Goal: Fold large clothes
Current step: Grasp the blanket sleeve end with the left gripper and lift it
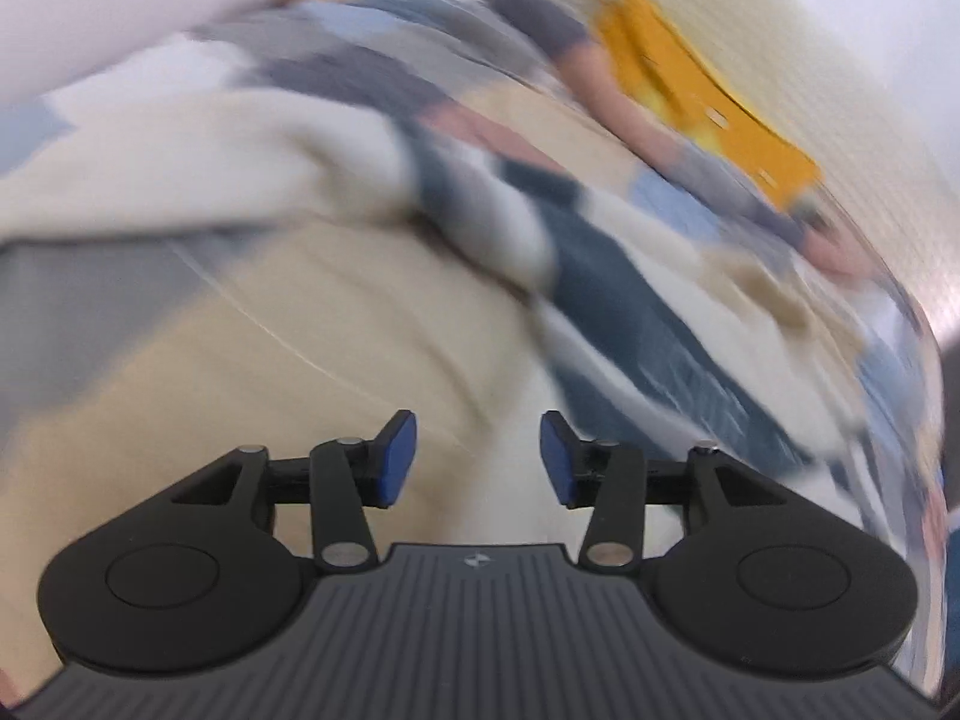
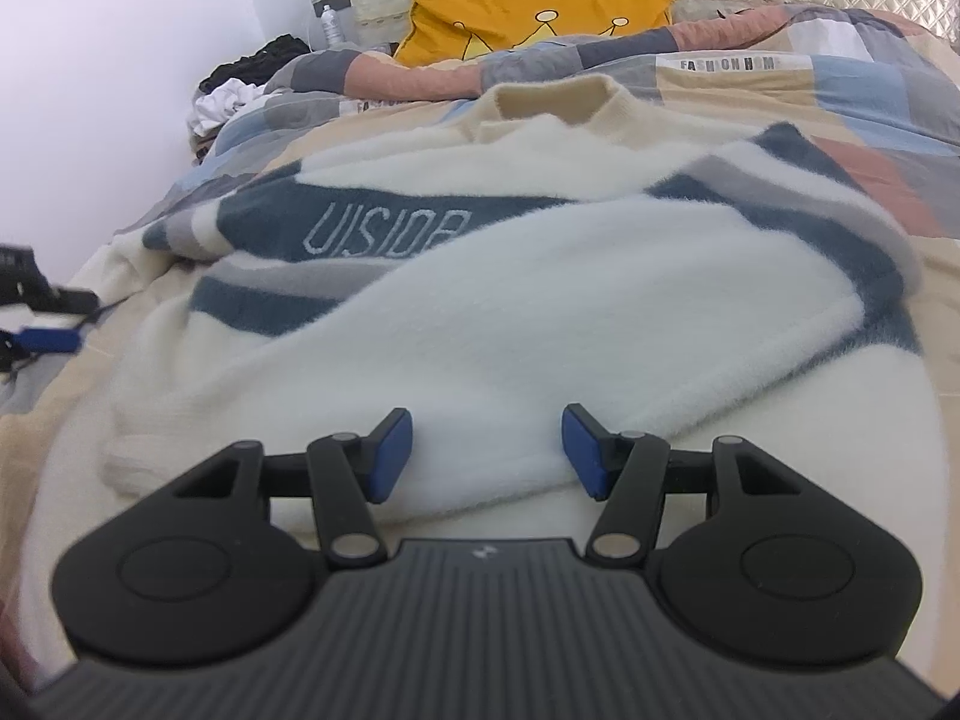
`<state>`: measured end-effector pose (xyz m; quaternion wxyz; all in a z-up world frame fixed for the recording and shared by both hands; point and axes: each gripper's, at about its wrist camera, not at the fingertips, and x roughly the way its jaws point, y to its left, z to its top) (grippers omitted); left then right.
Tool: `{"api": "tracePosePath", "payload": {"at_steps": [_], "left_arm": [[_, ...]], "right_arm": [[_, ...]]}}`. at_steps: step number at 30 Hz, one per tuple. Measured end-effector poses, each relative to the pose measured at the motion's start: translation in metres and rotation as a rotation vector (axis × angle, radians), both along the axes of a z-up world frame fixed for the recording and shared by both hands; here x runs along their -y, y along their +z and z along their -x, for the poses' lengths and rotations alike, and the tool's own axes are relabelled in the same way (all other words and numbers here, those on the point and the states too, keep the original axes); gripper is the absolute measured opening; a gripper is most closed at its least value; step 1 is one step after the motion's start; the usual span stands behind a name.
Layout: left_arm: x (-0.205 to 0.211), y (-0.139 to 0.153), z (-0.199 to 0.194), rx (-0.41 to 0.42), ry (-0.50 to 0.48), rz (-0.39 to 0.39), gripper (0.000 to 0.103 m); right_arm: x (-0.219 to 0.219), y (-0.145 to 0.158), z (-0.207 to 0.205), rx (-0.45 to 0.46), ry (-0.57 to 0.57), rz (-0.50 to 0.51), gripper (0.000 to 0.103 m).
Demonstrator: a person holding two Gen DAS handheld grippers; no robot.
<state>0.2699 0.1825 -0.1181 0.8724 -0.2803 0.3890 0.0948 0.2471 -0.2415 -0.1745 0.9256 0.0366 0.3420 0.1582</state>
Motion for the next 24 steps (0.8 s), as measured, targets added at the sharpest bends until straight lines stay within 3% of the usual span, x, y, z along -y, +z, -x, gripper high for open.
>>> {"api": "tracePosePath", "payload": {"at_steps": [3, 6, 15, 24], "left_arm": [[-0.056, -0.002, -0.004, -0.041, 0.137, 0.073, 0.054], [-0.109, -0.009, 0.005, -0.015, 0.269, 0.206, 0.054], [-0.192, -0.056, 0.024, 0.009, 0.448, 0.449, 0.055], [-0.226, -0.077, 0.011, 0.113, 0.533, 0.463, 0.055]], "right_arm": [[0.0, 0.001, -0.001, 0.0, 0.003, 0.004, 0.057], [0.0, 0.001, -0.002, -0.003, 0.0, 0.002, 0.057], [-0.004, 0.0, -0.005, -0.01, -0.014, 0.022, 0.058], [-0.012, -0.003, -0.01, -0.009, -0.034, 0.05, 0.061]]}}
